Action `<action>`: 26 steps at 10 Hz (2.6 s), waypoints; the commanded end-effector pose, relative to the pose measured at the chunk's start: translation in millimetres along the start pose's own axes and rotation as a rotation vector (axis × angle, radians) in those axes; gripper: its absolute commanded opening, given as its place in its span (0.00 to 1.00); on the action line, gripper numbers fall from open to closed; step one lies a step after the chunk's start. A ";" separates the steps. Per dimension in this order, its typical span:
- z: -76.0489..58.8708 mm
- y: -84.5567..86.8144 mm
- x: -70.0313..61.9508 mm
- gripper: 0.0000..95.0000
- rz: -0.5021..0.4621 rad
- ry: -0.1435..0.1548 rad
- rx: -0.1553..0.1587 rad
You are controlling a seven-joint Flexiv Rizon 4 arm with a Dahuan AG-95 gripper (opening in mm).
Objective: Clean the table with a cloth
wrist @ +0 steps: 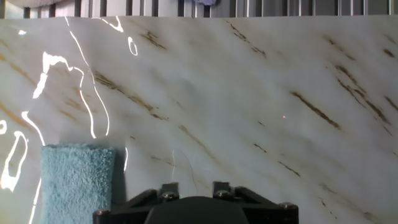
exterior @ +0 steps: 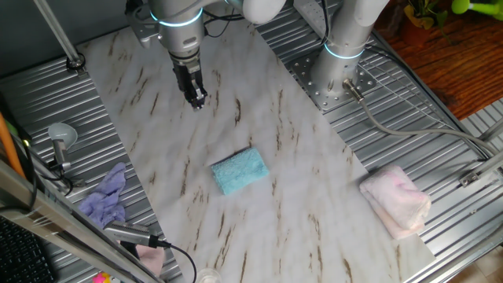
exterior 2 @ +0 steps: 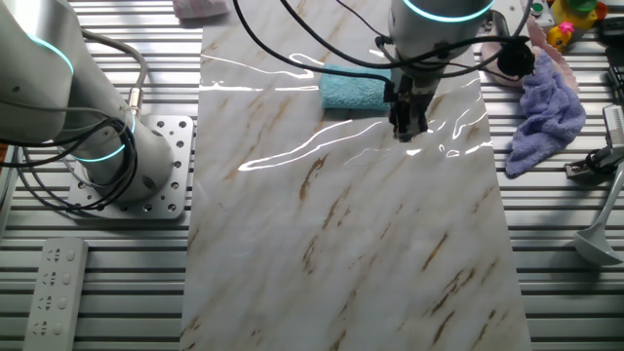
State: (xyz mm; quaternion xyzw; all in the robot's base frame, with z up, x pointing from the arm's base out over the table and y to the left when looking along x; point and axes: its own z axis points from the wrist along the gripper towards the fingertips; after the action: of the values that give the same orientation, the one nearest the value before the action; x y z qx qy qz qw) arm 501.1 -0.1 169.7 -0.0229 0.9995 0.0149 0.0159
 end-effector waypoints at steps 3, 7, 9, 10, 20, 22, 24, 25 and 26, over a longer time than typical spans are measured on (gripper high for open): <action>-0.3 0.2 1.1 0.00 0.000 0.000 0.001; -0.1 0.4 2.5 0.00 -0.061 0.000 0.001; 2.3 1.0 9.1 0.00 -0.120 0.002 0.010; 3.6 1.6 12.3 0.00 -0.138 0.003 0.020; 18.5 -20.3 10.6 0.00 -0.379 0.002 0.008; 30.3 -52.5 -9.9 0.00 -0.448 0.003 0.009; 33.9 -67.3 -20.1 0.00 -0.484 0.006 0.006; 33.9 -67.3 -20.1 0.00 -0.481 0.010 0.008; 33.9 -67.3 -20.1 0.00 -0.478 0.012 0.009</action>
State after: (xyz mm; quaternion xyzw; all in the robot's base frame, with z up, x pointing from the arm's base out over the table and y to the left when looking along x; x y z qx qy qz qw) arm 526.6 -65.5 133.8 -0.2642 0.9644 0.0071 0.0125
